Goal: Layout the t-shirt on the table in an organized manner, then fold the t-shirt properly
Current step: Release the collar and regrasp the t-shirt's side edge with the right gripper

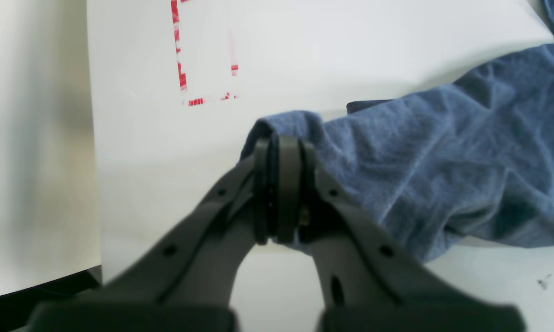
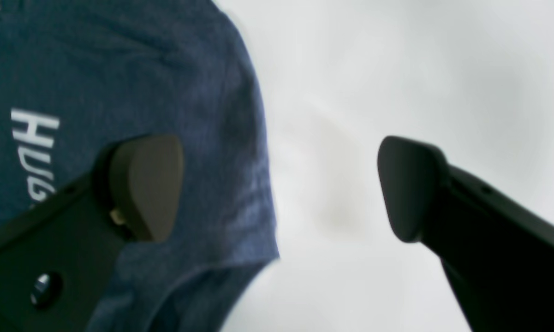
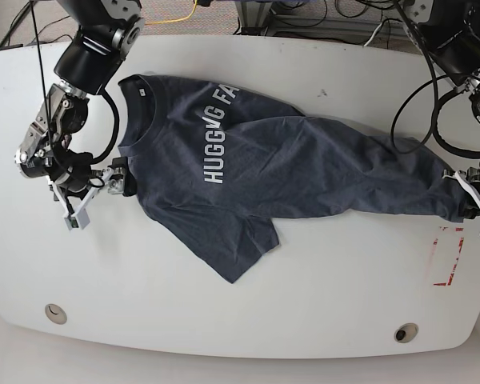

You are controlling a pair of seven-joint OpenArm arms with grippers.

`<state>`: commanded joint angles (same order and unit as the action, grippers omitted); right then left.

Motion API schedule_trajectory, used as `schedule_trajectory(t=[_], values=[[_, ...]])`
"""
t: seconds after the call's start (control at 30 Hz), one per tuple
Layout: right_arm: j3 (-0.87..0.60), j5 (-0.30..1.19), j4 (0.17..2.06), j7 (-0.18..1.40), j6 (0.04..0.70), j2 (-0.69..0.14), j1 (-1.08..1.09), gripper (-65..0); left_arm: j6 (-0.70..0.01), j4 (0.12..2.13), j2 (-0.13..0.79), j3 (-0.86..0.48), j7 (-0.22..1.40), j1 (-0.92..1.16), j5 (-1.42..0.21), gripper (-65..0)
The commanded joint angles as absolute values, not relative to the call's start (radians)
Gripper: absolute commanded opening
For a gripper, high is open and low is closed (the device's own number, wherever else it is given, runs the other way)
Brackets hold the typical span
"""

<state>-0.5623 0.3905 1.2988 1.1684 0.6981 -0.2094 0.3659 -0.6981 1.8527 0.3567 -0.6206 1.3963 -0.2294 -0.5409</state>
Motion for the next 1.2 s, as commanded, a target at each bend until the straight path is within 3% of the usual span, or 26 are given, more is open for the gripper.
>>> schedule_trajectory(t=[0.4,1.1,1.13,1.2], values=[[-0.553,0.383,0.951,1.061,0.698,-0.24,0.472,0.0,-0.698,1.853,0.357,-0.621,1.396,-0.229,-0.541,-65.0],[-0.46,0.389,0.947,1.059,0.698,-0.13,0.455,0.0,-0.698,1.853,0.357,-0.621,1.396,-0.229,-0.541,-65.0],[-0.46,0.389,0.947,1.058,0.698,-0.13,0.456,-0.8,-0.698,1.853,0.357,-0.621,1.396,-0.229,-0.541,-65.0],[-0.46,0.389,0.947,1.056,0.698,-0.13,0.46,-8.2,-0.698,1.853,0.357,-0.621,1.396,-0.229,-0.541,-65.0]])
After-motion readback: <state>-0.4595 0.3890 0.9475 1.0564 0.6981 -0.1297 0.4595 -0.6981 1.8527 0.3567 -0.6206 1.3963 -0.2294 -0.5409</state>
